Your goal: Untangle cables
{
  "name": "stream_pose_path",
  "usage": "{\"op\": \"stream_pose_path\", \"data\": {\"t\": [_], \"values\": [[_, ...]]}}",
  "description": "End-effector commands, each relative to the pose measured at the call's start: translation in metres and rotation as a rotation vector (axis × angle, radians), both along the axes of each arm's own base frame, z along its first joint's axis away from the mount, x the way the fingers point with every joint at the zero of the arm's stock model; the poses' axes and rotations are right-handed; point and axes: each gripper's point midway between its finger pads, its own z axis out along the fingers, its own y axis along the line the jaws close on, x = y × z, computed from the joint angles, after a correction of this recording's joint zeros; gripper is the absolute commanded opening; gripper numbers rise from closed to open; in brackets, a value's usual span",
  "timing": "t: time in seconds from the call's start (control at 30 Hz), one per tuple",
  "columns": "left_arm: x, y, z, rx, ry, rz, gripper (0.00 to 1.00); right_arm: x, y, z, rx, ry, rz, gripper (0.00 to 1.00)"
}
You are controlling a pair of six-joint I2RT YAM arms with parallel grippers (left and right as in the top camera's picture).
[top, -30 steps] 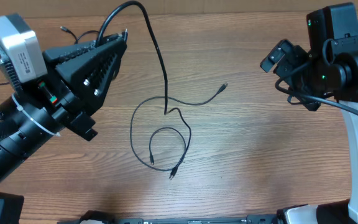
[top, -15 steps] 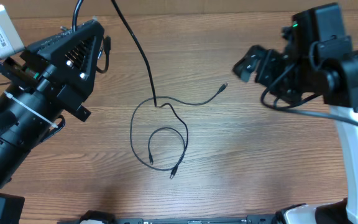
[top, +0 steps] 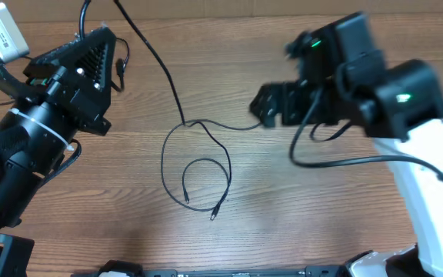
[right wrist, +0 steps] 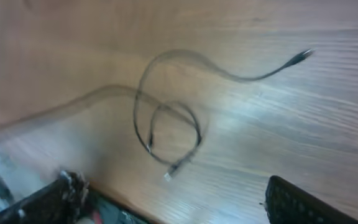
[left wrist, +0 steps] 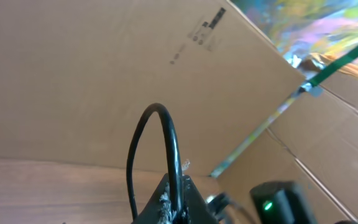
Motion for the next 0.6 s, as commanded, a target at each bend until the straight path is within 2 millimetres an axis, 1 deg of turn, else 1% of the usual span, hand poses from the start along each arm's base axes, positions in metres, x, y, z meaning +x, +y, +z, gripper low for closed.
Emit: {"op": "stream_pose_path", "data": {"t": [0.0, 0.03, 0.07, 0.17, 0.2, 0.23, 0.33, 0.4, 0.43, 0.57], "values": [[0.007, 0.015, -0.001, 0.008, 0.007, 0.09, 0.04, -0.013, 0.034, -0.048, -0.096, 0.001, 0.233, 0.92], [0.008, 0.017, -0.003, 0.009, 0.014, 0.104, 0.04, -0.012, 0.042, -0.055, -0.09, -0.006, 0.248, 0.95], [0.009, 0.02, -0.004, 0.01, 0.019, 0.121, 0.04, -0.01, 0.051, -0.062, -0.08, -0.017, 0.255, 0.96], [0.011, 0.027, -0.007, 0.013, 0.028, 0.161, 0.04, -0.004, 0.076, -0.071, -0.043, -0.077, 0.296, 0.99], [0.011, 0.027, -0.009, 0.016, 0.036, 0.163, 0.04, -0.002, 0.092, -0.071, -0.016, -0.122, 0.323, 1.0], [0.011, 0.028, -0.012, 0.019, 0.048, 0.166, 0.04, -0.003, 0.113, -0.068, 0.02, -0.182, 0.362, 1.0], [0.012, 0.033, -0.015, 0.023, 0.062, 0.197, 0.04, -0.007, 0.141, -0.06, 0.063, -0.272, 0.432, 1.0], [0.013, 0.035, -0.016, 0.024, 0.065, 0.209, 0.04, -0.012, 0.155, -0.059, 0.084, -0.304, 0.467, 1.0], [0.012, 0.035, -0.016, 0.014, 0.067, 0.208, 0.04, -0.016, 0.164, -0.062, 0.082, -0.326, 0.506, 1.0], [0.012, 0.034, -0.015, -0.02, 0.075, 0.206, 0.04, -0.015, 0.176, -0.073, 0.073, -0.343, 0.52, 1.0]]}}
